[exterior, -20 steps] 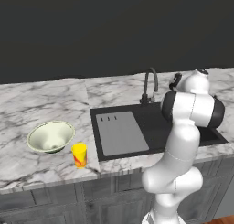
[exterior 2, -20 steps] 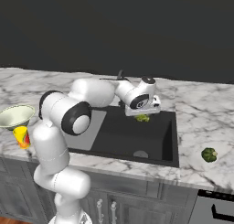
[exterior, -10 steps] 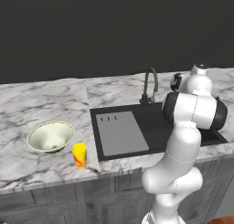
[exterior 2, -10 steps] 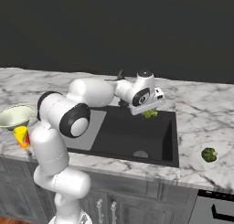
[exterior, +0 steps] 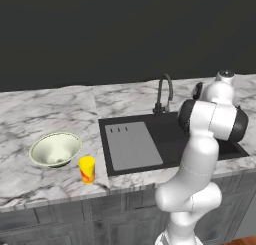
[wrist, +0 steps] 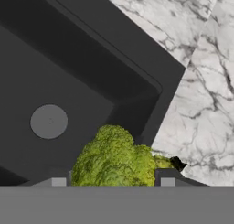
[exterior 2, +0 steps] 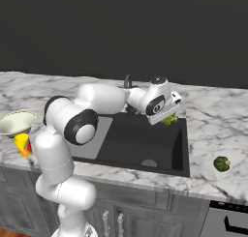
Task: Remove the broccoli and broccoli from the sink. Then move the bowl and cup from the counter to the sink for washing.
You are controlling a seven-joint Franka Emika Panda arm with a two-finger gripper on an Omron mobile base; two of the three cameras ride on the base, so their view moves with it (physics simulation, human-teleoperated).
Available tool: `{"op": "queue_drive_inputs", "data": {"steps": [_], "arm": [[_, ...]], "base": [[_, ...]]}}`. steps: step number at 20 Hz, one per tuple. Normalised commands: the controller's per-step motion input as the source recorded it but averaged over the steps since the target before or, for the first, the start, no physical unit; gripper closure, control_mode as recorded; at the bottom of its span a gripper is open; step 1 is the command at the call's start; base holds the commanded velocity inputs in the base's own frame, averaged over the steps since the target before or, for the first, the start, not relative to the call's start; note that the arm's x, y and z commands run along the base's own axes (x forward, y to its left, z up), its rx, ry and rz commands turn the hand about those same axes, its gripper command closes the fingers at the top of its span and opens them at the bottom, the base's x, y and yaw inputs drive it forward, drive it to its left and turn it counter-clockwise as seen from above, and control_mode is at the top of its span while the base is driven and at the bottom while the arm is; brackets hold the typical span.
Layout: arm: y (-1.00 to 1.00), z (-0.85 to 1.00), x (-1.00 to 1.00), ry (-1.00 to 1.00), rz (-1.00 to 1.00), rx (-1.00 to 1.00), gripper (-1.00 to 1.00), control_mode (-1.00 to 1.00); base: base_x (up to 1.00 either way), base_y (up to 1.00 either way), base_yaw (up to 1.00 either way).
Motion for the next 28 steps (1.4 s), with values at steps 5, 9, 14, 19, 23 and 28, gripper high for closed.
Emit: {"op": "queue_drive_inputs", "data": {"steps": [5, 9, 14, 19, 23, 28], "arm": [[-0.5, 0.0, 0.0, 0.0, 0.06, -0.07, 1.0, -1.0], [-0.52, 0.0, -0.01, 0.0, 0.07, -0.01, 1.0, -1.0], [-0.5, 0.0, -0.04, 0.0, 0.07, 0.0, 1.0, -1.0], [-0.42, 0.0, -0.1, 0.08, 0.04, 0.0, 1.0, -1.0], [-0.32, 0.0, -0.07, 0.06, 0.03, 0.0, 1.0, -1.0], [-0.34, -0.02, -0.08, 0.02, 0.04, 0.0, 1.0, -1.0]], "base": [[0.0, 0.0, 0.0], [0.0, 0.0, 0.0], [0.0, 0.0, 0.0], [0.0, 0.0, 0.0], [0.0, 0.0, 0.0], [0.0, 0.0, 0.0]]}}
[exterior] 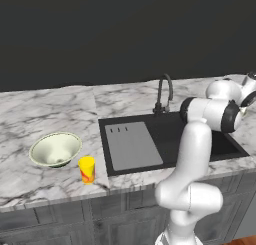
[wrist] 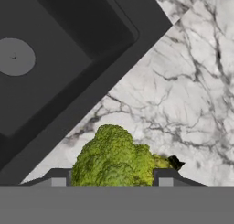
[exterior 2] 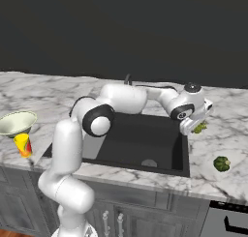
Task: Remove the broccoli and broccoli from the sink. Then move the bowl and cup from the counter to the sink for washing.
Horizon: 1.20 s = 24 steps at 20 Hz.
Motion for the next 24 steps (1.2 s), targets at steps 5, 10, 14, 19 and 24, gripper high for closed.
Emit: {"op": "queue_drive_inputs", "data": {"steps": [5, 10, 14, 19, 24], "arm": [[-0.28, -0.16, -0.05, 0.0, 0.05, 0.0, 1.0, -1.0], [-0.14, -0.27, -0.05, 0.0, 0.06, -0.04, 1.0, -1.0], [-0.13, -0.29, -0.04, 0.0, 0.05, -0.07, 1.0, -1.0], [-0.09, -0.3, 0.0, 0.01, 0.02, -0.11, 1.0, -1.0], [-0.06, -0.29, 0.0, 0.02, 0.03, -0.05, 1.0, -1.0]], "base": [[0.0, 0.0, 0.0], [0.0, 0.0, 0.0], [0.0, 0.0, 0.0], [0.0, 0.0, 0.0], [0.0, 0.0, 0.0]]}}
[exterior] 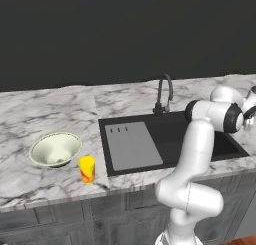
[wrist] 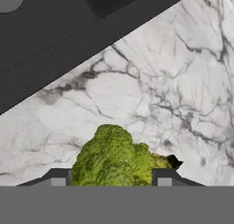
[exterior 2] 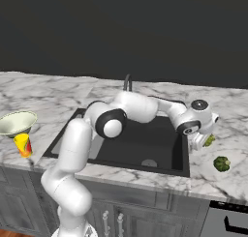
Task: Remove the broccoli and broccoli from the sink. Then move the bowl and cup from the counter to the sink for washing.
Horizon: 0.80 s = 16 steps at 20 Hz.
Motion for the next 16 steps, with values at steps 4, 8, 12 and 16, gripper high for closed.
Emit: {"op": "queue_drive_inputs", "data": {"steps": [4, 8, 12, 16], "arm": [[-0.06, -0.25, 0.0, 0.06, 0.04, 0.0, 1.0, -1.0], [-0.08, -0.25, 0.0, 0.08, 0.05, 0.0, 1.0, -1.0], [-0.09, -0.26, 0.0, 0.1, 0.04, 0.0, 1.0, -1.0], [-0.1, -0.26, 0.0, 0.1, 0.04, 0.0, 1.0, -1.0]], "base": [[0.0, 0.0, 0.0], [0.0, 0.0, 0.0], [0.0, 0.0, 0.0], [0.0, 0.0, 0.0]]}}
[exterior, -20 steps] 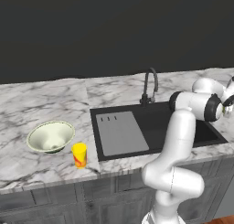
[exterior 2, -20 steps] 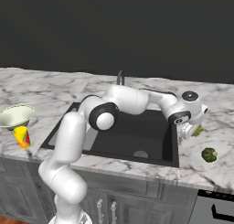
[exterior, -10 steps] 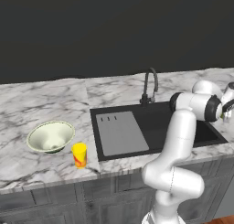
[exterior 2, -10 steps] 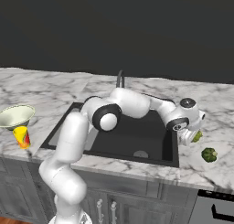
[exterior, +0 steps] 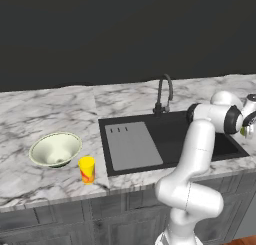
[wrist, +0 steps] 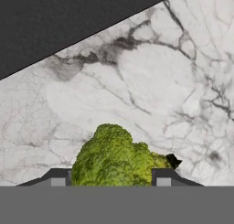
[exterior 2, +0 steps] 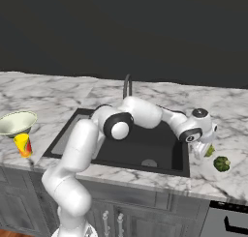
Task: Remove the broccoli and broccoli from the sink. Then move the bowl and cup from the counter to the sink for washing.
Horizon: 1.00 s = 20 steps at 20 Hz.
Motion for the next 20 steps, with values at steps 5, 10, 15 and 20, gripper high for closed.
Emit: {"op": "queue_drive_inputs", "data": {"steps": [5, 10, 15, 20], "arm": [[-0.11, -0.24, 0.0, 0.09, 0.04, 0.0, 1.0, -1.0], [-0.11, -0.23, 0.0, 0.07, 0.05, 0.0, 1.0, -1.0], [-0.11, -0.26, -0.06, 0.09, 0.04, 0.0, -1.0, -1.0], [-0.12, -0.24, -0.11, 0.08, 0.03, 0.0, -1.0, -1.0]], "base": [[0.0, 0.0, 0.0], [0.0, 0.0, 0.0], [0.0, 0.0, 0.0], [0.0, 0.0, 0.0]]}}
